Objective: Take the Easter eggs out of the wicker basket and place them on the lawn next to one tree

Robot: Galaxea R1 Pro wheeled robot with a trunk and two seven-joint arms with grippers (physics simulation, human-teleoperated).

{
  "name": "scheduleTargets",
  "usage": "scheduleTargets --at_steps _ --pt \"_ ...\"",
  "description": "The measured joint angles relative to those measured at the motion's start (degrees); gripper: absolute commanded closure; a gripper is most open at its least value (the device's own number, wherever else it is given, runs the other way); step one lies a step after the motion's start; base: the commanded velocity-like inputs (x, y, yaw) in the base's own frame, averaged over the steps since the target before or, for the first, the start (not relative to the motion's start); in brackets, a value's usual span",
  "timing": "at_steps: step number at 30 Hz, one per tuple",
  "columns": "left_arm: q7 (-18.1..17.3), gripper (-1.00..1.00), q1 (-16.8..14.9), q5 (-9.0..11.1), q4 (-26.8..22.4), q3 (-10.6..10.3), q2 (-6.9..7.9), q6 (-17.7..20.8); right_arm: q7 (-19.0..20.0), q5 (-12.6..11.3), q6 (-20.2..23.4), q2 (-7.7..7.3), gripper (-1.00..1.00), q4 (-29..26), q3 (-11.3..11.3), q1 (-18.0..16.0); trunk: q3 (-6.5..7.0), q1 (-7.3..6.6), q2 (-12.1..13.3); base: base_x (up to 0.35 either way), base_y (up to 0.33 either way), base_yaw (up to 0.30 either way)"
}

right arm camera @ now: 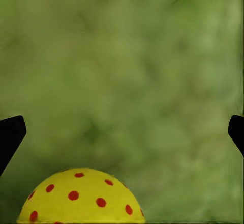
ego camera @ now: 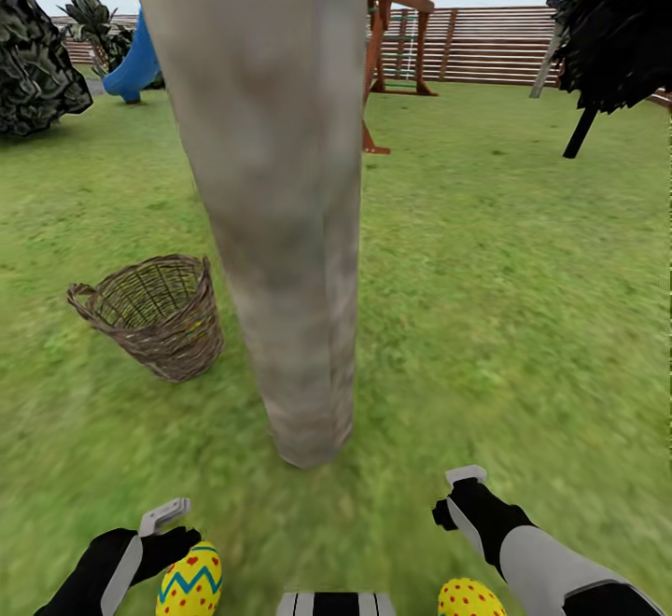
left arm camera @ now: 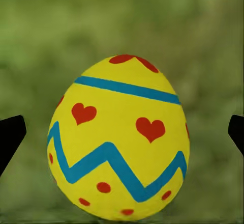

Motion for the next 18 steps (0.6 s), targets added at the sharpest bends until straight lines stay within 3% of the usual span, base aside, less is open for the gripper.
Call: scheduleTargets --at_steps 18 --pt "0.0 -1.0 0.0 0.0 -0.07 0.09 0.02 0.0 0.0 0.0 0.0 0.03 -1.0 -0.03 0.02 0.0 3.99 -0.46 0.24 -0.338 0.0 0.0"
